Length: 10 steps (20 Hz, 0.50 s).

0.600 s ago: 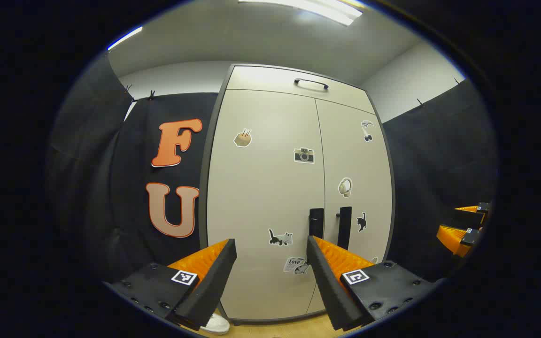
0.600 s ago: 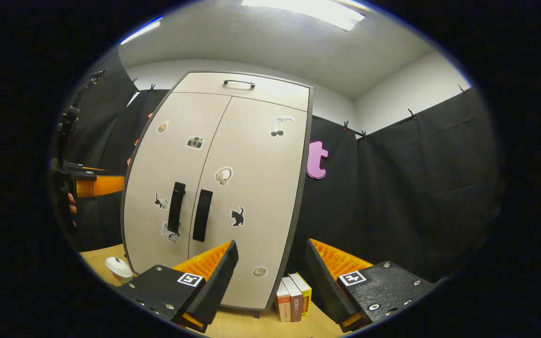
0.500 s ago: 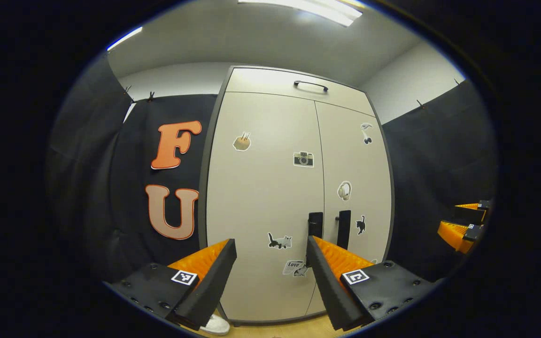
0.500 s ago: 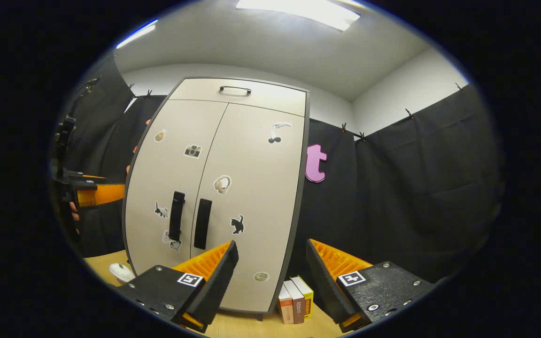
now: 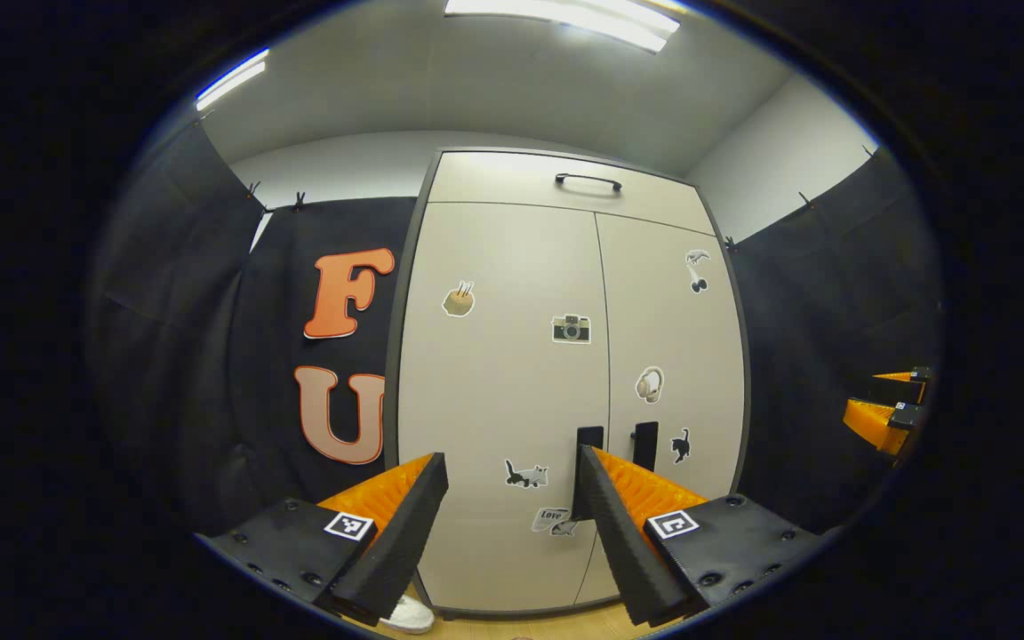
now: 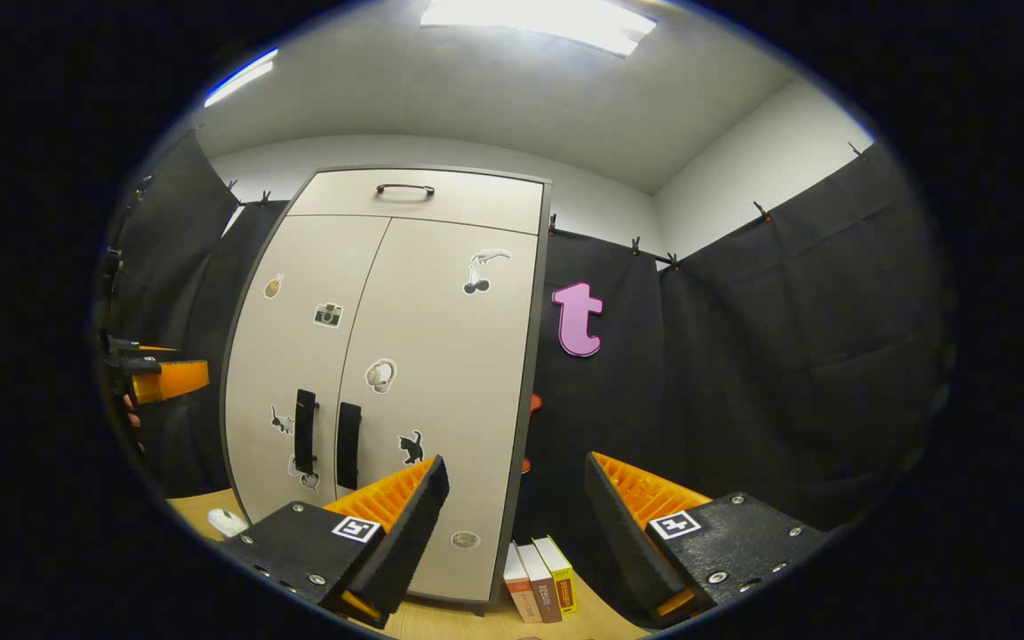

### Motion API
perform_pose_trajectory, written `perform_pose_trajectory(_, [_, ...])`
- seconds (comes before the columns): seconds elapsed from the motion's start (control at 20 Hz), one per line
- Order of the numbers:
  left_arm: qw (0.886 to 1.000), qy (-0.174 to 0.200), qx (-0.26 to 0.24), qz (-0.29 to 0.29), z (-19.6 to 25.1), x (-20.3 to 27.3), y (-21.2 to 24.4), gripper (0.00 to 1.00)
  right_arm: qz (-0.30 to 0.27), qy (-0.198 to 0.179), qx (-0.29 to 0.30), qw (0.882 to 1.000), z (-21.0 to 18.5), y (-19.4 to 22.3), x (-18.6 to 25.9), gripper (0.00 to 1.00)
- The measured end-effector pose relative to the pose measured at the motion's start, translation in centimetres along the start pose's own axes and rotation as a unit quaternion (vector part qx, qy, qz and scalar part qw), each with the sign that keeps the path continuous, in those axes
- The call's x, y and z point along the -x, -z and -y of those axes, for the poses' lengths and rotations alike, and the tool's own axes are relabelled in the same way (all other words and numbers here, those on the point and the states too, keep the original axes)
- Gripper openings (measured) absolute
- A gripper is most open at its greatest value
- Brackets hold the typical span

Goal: Open the right door of the double-door shoe cabinet with the right hand, and open the left door with the left hand.

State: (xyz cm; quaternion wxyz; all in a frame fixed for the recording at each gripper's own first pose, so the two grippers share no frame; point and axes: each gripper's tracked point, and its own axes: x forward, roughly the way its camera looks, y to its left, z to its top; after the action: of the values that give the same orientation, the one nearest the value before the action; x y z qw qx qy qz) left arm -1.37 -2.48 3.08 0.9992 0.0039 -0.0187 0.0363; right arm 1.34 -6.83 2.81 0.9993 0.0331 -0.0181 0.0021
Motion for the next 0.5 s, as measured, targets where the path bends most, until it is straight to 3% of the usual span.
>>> perform_pose_trajectory(0.5, [1.000, 0.005, 0.002, -0.014, 4.4, 0.0, 0.5, 0.96, -0.011, -0.004, -0.009, 1.000, 3.4, 1.8, 0.2, 0.94])
